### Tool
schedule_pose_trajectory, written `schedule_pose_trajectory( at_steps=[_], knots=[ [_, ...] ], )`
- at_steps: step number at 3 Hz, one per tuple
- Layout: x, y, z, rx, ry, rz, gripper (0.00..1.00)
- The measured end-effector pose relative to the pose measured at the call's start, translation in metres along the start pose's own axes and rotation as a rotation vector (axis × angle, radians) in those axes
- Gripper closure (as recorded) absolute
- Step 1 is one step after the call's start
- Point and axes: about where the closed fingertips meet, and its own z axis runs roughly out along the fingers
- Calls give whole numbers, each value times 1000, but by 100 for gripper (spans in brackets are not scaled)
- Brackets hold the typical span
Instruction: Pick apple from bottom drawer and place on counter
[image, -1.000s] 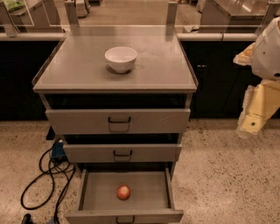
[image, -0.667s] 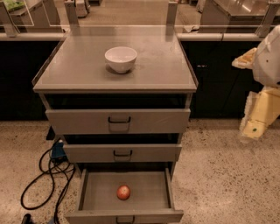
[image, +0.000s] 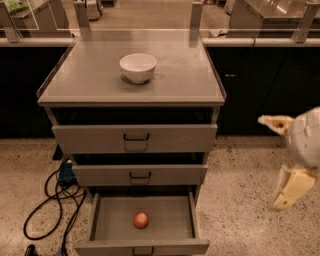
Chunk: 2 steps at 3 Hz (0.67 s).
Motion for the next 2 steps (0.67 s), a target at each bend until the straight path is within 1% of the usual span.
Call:
schedule_pose_trajectory(
  at_steps=[1,2],
  knots=[
    [42,43,106,-86,-37,-1,0],
    [86,109,233,-235,0,22,0]
  ],
)
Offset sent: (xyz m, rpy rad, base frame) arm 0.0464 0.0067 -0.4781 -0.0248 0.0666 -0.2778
